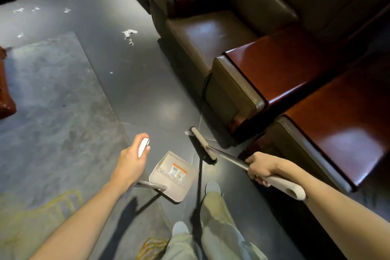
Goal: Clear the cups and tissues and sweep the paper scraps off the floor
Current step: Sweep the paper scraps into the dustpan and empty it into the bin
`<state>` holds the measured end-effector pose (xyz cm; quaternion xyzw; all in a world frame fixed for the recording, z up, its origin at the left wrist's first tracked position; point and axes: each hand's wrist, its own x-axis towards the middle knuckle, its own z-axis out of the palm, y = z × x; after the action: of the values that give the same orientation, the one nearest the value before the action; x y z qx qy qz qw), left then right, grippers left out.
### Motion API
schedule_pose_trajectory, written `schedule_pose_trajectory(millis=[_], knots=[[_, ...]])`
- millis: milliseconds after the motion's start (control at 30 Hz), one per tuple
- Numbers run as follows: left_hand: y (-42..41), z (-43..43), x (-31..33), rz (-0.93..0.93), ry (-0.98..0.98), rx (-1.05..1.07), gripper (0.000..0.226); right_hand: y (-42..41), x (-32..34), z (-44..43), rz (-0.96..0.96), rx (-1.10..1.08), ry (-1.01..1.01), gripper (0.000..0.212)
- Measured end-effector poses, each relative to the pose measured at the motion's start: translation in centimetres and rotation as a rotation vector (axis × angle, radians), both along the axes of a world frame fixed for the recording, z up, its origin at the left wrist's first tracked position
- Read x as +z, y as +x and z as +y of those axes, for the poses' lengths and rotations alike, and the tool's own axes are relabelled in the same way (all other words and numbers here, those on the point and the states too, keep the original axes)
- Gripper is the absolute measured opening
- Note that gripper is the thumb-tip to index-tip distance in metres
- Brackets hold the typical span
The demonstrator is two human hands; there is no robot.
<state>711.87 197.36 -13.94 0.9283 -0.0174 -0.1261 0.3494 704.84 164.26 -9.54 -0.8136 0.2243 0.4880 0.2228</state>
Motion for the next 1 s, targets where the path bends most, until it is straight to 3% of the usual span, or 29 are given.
schedule_pose_trajectory(millis=[167,333,500,667,800,867,1000], knots=[[0.2,-0.5,-0.3,0.01,-0.003,-0.023,0.023,1.8,-0.9,0.6,-0.031,0.018,-0.044,0.049],[0.4,-1.2,-0.4,-0.011,0.001,-0.019,0.023,2.3,-2.2,3.1,-0.069,-0.014,-0.026,0.032],[0.8,-2.5,-0.1,-0.018,-0.002,-0.024,0.024,0.7,-3.0,7.1,0.018,-0.412,0.205,0.016],[0.6,-2.3,-0.2,0.004,0.014,-0.027,0.024,1.4,-0.5,5.6,0.043,-0.436,0.313,0.018],[0.0,-1.4,-0.2,0.02,0.023,-0.049,0.021,2.5,1.5,3.3,0.013,-0.652,0.382,0.015],[-0.4,-1.1,-0.2,0.03,0.02,-0.041,0.019,3.3,2.2,2.6,-0.015,-0.594,0.365,0.013],[-1.0,-0.5,-0.2,0.024,0.017,0.039,0.02,5.5,1.1,1.8,-0.087,-0.323,0.233,0.041]])
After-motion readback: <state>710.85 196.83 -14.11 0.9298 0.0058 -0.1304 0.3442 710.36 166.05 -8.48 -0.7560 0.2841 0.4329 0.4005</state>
